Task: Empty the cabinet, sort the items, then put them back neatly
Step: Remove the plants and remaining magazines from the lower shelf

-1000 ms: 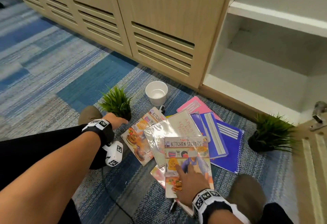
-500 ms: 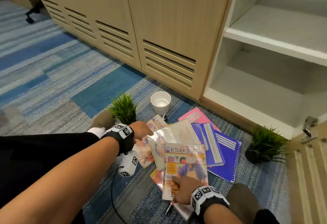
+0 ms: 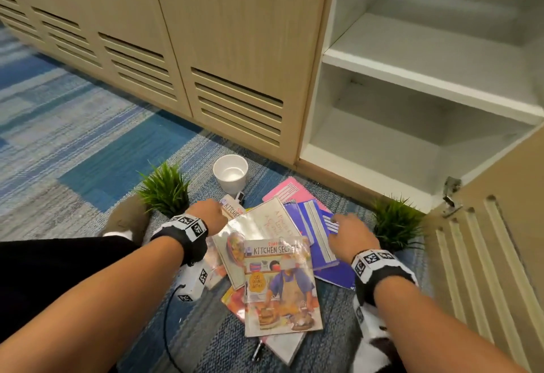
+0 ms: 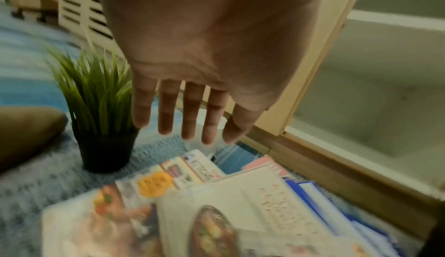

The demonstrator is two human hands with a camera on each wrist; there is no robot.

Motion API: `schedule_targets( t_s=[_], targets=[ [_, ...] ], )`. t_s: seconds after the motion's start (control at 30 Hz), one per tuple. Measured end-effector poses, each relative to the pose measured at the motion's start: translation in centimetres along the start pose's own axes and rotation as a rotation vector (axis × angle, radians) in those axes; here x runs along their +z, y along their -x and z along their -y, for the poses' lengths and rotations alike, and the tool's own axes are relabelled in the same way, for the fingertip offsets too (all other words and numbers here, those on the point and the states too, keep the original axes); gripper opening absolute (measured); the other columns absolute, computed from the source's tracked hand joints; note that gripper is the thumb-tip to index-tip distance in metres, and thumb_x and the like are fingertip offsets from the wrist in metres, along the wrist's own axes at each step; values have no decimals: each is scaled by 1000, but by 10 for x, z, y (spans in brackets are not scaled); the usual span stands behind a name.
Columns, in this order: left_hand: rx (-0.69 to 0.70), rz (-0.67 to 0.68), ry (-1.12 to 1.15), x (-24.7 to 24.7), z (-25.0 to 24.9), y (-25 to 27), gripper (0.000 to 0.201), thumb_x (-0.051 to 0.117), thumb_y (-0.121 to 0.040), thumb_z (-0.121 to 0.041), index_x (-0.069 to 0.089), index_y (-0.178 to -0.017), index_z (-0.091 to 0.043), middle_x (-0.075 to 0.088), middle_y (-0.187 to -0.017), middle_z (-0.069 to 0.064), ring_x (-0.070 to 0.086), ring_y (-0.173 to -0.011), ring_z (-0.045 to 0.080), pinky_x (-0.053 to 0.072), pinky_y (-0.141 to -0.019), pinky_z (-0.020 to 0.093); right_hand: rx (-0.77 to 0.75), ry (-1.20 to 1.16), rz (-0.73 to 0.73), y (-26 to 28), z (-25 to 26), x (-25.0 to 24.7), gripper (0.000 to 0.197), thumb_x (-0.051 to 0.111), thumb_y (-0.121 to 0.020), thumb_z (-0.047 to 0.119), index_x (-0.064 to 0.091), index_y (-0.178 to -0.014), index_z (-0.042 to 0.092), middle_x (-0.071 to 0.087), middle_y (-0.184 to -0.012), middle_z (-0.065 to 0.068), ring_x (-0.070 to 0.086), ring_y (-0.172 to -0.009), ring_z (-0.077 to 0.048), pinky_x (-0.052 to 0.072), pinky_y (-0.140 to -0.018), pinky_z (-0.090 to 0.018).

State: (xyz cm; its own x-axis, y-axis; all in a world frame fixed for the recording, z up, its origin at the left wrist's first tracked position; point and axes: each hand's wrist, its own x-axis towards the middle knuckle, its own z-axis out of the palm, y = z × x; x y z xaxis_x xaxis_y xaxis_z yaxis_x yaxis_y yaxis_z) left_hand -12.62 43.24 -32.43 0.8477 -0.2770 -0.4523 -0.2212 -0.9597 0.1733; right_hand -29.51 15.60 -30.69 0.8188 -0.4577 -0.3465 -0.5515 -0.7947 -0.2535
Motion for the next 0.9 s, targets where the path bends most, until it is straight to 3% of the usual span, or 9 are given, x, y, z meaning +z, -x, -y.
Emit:
schedule_targets(
  t_s=[0.1,0.2,0.27,0.33,0.43,0.53,0.63,0.77,0.9],
  targets=[
    [-139,-214,-179,-13,33,-12,38,60,-84,-31,60,-119,-16,58,-124,12,54,-114,35,53,-90,43,266,22,-130,-27,-44,-21,56,62,-86,24,42,-138,17,37,-140,-16,52,-120,-42,51,-94,-48],
    [-286,-431,-162,-23,75,-25,77,76,-73,-26,37,-138,-21,36,-138,16,39,-124,40,48,-89,52,418,-42,-115,-44,-78,-20,87,71,-81,22,19,-150,22,17,-151,-18,43,-127,-51,46,-99,-54],
    [-344,-324,-73,-26,102,-38,92,78,-73,-24,26,-148,-31,24,-149,17,33,-129,46,46,-94,58,475,-74,-15,-49,-92,-10,102,75,-79,24,6,-155,31,9,-156,-17,37,-134,-50,42,-105,-55],
    [-373,-145,-2,-24,121,-51,94,78,-76,-26,23,-151,-37,22,-152,20,37,-130,52,45,-102,57,503,-84,77,-52,-98,4,106,77,-79,29,4,-156,35,9,-158,-18,33,-138,-46,36,-108,-56],
    [-321,-134,-20,-18,129,-58,70,76,-79,-29,45,-142,-27,47,-133,23,57,-114,48,53,-93,50,468,-15,-10,-58,-100,17,78,73,-83,31,33,-148,19,34,-146,-23,47,-126,-46,41,-103,-56],
    [-252,-252,-37,-15,128,-60,34,65,-82,-16,65,-116,-19,68,-106,18,66,-97,42,58,-78,45,419,-10,-187,-60,-96,11,35,64,-87,17,64,-121,6,61,-118,-26,61,-105,-42,54,-88,-46],
    [-269,-268,21,-20,129,-56,25,62,-83,-11,71,-105,-16,71,-102,20,68,-93,42,56,-75,43,434,-8,-279,-54,-82,-8,27,59,-88,17,68,-113,9,67,-113,-23,63,-101,-41,51,-83,-42],
    [-291,-310,90,-33,145,-52,22,62,-81,-8,73,-100,-12,70,-100,23,67,-92,45,57,-77,46,314,82,-315,-52,-38,-41,10,61,-81,21,60,-79,12,57,-77,-15,54,-73,-32,50,-71,-36],
    [-310,-332,144,-43,155,-44,21,61,-80,-5,72,-96,-11,69,-97,23,66,-89,45,57,-73,45,44,94,-400,-60,30,-53,12,63,-80,21,70,-86,14,59,-74,-15,52,-69,-31,49,-66,-35]
  ],
)
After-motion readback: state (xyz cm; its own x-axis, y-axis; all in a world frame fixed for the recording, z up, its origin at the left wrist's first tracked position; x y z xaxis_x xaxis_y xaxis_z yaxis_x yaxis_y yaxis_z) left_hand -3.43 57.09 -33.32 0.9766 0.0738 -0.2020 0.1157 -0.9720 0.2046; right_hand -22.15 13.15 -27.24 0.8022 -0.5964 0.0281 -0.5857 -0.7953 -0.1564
